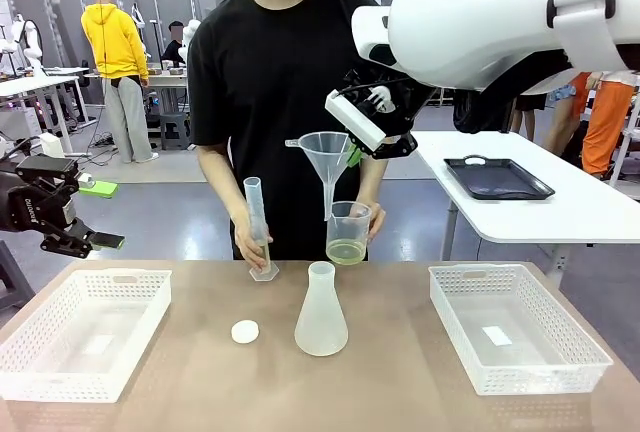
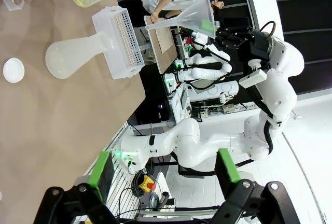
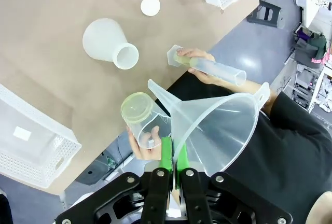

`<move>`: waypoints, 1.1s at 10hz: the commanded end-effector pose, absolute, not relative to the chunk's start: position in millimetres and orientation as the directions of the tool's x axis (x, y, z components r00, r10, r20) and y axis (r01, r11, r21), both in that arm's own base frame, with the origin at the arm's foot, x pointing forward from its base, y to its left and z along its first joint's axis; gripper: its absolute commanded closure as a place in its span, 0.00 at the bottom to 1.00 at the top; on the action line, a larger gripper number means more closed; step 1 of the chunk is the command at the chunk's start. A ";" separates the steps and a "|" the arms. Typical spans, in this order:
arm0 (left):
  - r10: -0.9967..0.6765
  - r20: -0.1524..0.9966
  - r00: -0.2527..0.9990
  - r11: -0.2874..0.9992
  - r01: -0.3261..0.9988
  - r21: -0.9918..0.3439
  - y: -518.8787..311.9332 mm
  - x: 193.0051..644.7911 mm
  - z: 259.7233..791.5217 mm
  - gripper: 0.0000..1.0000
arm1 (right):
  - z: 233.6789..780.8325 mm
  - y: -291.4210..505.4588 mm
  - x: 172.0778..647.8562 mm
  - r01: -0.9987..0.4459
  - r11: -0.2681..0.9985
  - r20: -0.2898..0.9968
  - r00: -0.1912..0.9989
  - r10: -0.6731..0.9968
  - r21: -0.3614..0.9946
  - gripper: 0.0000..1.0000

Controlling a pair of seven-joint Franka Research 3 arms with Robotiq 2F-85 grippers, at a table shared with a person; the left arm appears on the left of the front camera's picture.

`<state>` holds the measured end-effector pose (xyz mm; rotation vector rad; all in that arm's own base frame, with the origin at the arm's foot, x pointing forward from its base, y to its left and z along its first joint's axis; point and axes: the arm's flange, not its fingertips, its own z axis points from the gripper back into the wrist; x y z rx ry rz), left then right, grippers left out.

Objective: Prepare the solutions needed for the experiment.
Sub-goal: Pick up the Plastic Funnel and insert it into the Big flask.

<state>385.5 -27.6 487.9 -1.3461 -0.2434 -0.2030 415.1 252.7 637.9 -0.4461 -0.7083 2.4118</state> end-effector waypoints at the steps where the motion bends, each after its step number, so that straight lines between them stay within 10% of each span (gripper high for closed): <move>1: -0.005 0.294 0.956 0.194 0.289 -0.937 -28.0 385.5 490.4 0.00 | 637.8 253.6 414.3 -0.457 -0.680 -0.149 -0.758 0.635 -0.573 0.96; 11: -0.005 0.294 0.956 0.194 0.289 -0.937 -28.0 385.5 490.4 0.00 | 583.4 264.7 432.4 -0.448 -0.710 -0.107 -0.802 0.588 -0.542 0.96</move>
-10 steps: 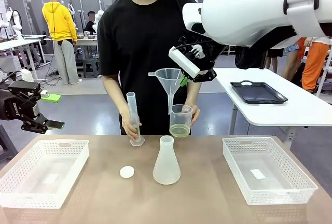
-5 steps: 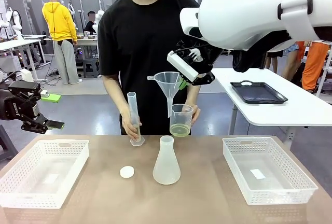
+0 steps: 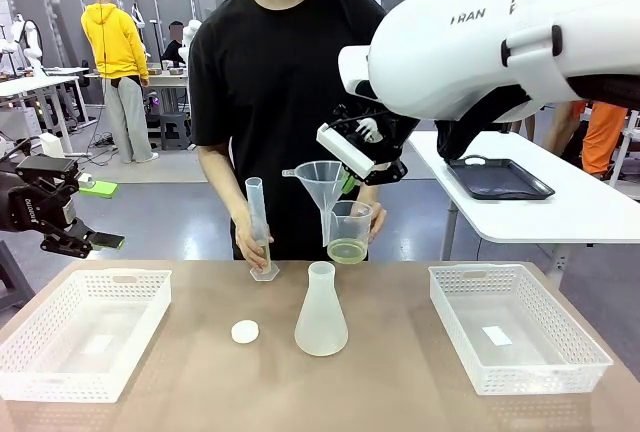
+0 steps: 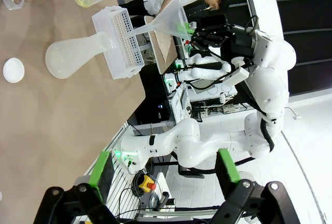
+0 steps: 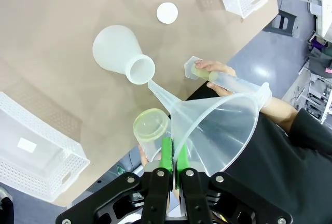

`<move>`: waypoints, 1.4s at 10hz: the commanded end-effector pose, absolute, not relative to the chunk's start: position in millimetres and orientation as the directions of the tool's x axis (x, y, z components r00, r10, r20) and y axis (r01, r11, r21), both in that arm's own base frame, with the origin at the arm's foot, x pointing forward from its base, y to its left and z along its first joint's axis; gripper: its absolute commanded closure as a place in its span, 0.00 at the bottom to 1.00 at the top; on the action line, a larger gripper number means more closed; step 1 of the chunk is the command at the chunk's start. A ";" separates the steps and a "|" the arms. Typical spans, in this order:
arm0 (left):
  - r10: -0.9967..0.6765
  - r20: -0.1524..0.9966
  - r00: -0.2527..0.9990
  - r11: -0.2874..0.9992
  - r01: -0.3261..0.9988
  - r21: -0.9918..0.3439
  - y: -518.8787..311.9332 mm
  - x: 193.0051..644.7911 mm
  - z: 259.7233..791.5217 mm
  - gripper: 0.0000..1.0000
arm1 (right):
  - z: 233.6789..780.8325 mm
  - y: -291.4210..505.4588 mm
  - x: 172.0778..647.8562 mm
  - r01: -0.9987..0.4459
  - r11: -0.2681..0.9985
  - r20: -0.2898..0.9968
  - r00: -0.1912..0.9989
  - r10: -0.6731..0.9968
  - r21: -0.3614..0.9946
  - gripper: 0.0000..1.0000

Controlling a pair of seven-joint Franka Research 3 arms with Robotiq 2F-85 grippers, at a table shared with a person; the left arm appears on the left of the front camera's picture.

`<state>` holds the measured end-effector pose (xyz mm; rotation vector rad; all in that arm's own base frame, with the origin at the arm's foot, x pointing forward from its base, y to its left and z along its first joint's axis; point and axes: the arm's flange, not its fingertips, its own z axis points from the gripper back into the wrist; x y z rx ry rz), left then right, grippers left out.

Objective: Prepare the solutions needed for the experiment.
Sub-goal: Pick up the Plastic Funnel and insert it into the Big flask.

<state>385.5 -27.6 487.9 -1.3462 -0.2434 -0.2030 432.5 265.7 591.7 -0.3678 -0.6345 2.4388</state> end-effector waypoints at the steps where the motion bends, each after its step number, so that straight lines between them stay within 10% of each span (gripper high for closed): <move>1: -0.005 0.294 0.956 0.194 0.289 -0.937 -28.0 385.5 490.4 0.00 | 575.7 265.3 435.1 -0.450 -0.703 -0.096 -0.802 0.589 -0.551 0.96; 14: -0.005 0.294 0.956 0.194 0.289 -0.937 -28.0 385.5 490.4 0.00 | 507.2 266.2 462.8 -0.532 -0.680 -0.006 -0.785 0.619 -0.505 0.96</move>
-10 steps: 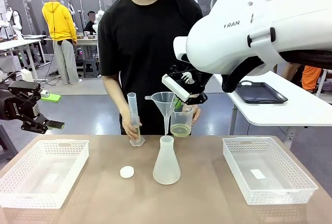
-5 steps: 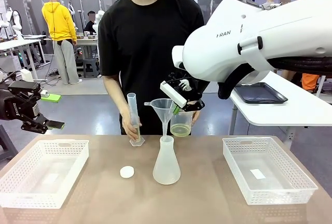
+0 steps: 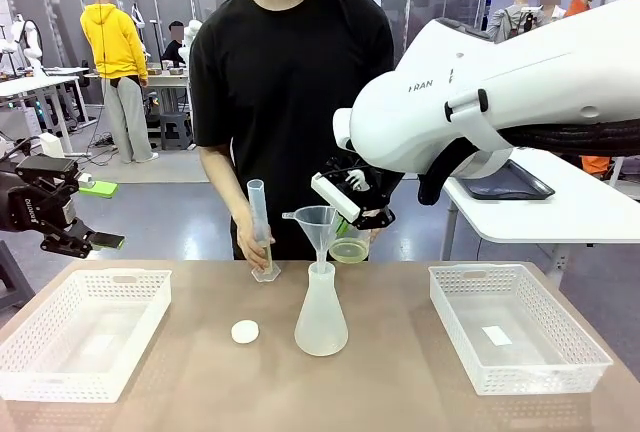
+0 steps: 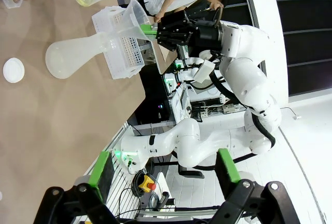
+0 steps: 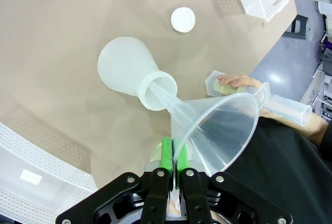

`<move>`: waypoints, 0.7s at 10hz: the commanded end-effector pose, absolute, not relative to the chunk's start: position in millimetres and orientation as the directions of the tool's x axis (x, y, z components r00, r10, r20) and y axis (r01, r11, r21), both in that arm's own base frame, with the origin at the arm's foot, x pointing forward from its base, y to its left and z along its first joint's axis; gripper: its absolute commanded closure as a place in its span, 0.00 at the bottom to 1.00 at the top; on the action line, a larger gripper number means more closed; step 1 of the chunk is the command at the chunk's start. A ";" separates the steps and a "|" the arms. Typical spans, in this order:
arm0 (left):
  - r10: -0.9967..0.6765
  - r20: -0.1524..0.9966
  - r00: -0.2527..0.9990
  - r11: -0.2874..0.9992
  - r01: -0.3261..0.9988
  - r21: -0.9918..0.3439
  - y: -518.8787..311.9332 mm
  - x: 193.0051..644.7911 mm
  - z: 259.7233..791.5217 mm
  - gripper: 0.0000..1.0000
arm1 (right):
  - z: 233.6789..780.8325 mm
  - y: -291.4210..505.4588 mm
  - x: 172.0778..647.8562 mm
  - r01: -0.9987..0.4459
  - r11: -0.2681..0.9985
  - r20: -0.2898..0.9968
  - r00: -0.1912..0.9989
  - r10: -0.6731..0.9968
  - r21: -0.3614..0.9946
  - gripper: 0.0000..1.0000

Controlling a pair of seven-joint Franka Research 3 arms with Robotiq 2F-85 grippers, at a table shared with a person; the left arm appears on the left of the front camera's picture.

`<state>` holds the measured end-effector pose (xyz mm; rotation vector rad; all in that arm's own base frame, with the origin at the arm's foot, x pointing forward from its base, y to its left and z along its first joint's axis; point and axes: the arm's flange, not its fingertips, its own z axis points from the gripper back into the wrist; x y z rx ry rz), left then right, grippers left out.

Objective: Prepare the solutions needed for the experiment.
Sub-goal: Pick up the Plastic Funnel and insert it into the Big flask.

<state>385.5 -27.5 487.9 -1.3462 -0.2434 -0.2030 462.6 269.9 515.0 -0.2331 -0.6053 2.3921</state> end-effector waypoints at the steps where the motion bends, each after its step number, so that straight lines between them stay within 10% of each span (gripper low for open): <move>1: -0.005 0.294 0.956 0.194 0.289 -0.937 -28.0 385.5 490.4 0.00 | 502.1 266.2 464.2 -0.534 -0.676 0.006 -0.787 0.617 -0.508 0.96; 7: -0.005 0.294 0.956 0.194 0.289 -0.937 -28.0 385.5 490.4 0.00 | 486.7 267.2 465.7 -0.558 -0.671 0.047 -0.784 0.618 -0.487 0.82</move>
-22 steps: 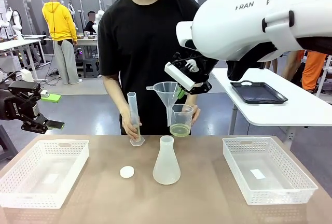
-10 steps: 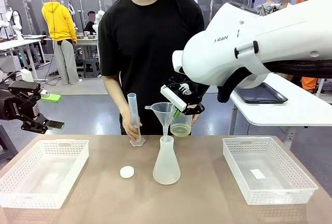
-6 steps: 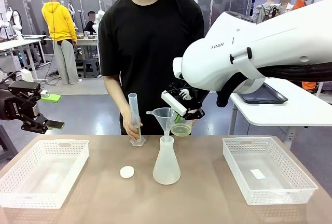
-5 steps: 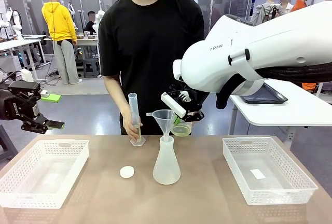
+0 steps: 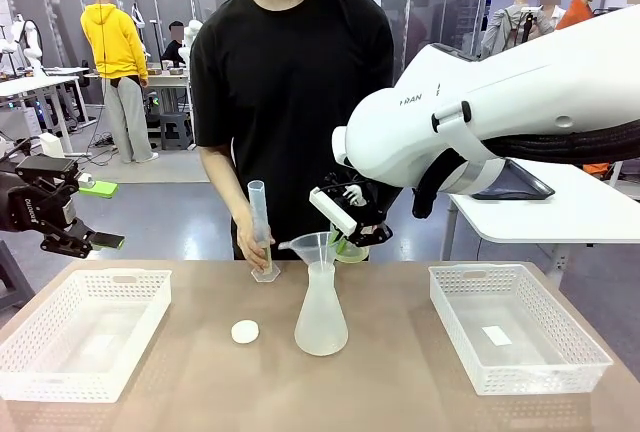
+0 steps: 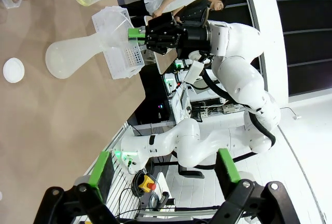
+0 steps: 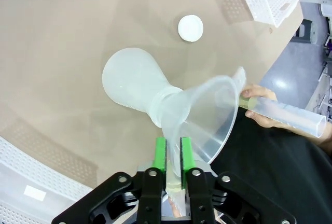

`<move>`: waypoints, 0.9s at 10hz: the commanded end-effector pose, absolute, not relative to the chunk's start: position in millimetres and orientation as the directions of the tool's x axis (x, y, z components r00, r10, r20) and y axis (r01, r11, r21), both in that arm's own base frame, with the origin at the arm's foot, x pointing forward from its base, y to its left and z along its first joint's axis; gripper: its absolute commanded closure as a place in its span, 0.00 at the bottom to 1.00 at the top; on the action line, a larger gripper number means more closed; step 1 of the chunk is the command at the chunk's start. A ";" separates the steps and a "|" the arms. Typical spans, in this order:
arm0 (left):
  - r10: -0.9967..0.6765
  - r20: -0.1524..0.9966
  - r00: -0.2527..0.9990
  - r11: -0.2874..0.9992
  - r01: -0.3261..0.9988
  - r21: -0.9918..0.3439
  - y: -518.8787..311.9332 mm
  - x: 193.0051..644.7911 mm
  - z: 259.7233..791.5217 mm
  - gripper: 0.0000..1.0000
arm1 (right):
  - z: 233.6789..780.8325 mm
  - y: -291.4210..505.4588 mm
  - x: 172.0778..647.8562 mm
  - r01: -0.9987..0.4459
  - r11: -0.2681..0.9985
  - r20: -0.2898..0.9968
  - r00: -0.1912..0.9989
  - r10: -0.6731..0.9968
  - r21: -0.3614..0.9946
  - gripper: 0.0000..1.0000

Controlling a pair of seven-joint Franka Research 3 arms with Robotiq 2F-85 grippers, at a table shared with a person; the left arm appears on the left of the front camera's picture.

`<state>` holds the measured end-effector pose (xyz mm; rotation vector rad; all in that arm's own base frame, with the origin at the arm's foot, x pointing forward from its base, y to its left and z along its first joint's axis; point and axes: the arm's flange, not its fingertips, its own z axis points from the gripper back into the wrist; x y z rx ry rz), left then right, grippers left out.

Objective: Prepare the solutions needed for the experiment.
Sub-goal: Pick up the Plastic Funnel and insert it into the Big flask.

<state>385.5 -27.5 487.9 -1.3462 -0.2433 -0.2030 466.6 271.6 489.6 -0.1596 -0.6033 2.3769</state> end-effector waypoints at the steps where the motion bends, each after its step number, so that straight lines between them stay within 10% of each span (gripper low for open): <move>1: -0.005 0.294 0.956 0.194 0.289 -0.937 -28.0 385.5 490.4 0.00 | 486.2 266.9 465.2 -0.561 -0.672 0.047 -0.783 0.620 -0.483 0.69; 3: -0.005 0.294 0.956 0.194 0.289 -0.937 -28.0 385.5 490.4 0.00 | 484.4 266.7 463.3 -0.567 -0.682 0.060 -0.787 0.614 -0.462 0.50; 9: -0.005 0.294 0.956 0.194 0.289 -0.937 -28.0 385.5 490.4 0.00 | 489.0 271.3 466.6 -0.583 -0.668 0.043 -0.767 0.640 -0.461 0.50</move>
